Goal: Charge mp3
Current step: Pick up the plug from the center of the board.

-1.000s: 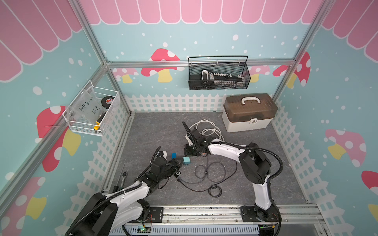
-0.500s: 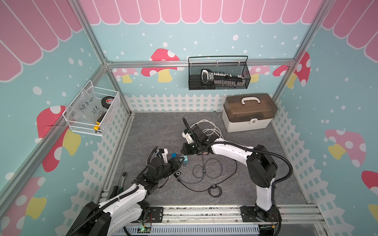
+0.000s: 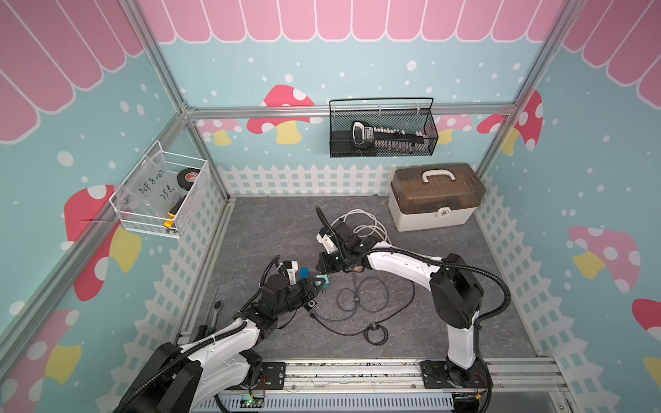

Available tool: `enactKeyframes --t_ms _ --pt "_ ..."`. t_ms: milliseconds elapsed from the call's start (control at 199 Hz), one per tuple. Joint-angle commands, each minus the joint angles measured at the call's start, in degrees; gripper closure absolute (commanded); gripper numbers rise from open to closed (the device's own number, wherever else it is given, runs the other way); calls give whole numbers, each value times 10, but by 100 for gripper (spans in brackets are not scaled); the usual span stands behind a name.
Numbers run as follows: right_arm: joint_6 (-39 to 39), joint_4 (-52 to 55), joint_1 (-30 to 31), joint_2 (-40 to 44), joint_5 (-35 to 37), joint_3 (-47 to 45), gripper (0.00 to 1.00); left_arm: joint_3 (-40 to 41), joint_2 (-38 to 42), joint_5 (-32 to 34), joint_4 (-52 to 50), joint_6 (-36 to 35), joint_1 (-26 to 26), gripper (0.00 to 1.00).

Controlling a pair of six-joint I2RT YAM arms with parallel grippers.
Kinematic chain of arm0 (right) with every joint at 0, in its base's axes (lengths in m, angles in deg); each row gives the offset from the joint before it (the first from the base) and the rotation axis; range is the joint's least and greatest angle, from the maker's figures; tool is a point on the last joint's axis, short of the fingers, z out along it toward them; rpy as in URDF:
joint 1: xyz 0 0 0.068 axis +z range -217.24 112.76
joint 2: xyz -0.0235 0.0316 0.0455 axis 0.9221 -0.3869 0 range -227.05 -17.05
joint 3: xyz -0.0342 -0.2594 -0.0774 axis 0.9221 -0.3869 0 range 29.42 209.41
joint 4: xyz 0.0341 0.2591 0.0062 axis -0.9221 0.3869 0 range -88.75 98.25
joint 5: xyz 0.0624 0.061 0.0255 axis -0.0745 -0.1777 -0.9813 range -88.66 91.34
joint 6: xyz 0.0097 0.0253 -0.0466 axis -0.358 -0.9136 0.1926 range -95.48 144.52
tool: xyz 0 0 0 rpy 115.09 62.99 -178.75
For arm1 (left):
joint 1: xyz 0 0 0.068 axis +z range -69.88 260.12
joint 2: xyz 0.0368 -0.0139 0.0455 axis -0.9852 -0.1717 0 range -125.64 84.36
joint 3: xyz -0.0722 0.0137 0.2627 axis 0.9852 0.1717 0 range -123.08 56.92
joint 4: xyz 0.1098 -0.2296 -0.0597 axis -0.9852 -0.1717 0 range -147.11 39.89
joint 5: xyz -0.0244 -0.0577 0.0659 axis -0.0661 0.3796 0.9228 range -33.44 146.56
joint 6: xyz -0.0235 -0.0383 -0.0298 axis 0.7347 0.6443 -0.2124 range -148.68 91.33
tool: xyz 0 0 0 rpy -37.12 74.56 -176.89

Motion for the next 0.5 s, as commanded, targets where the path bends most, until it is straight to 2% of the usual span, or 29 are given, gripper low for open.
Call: enactKeyframes --t_ms 0,100,271,336,386,421,462,497 --pt "11 9 7 -6 -3 21 100 -6 -9 -1 3 0 2 62" --pt "12 8 8 -7 -3 22 100 -6 -13 -3 5 1 2 70" --pt "13 12 9 -7 -1 23 100 -4 -9 2 2 1 2 73" --pt "14 12 8 -6 -1 23 100 -4 -9 0 2 1 2 77" --pt "14 15 8 -3 0 23 100 -4 -8 -1 2 0 2 85" --pt "15 15 8 2 1 23 95 -4 -9 -2 1 -3 2 91" --pt "16 16 8 9 1 21 84 -4 -9 -3 -1 -5 3 100" --pt "19 16 7 18 -1 20 75 -4 -9 -4 -3 -8 2 100"
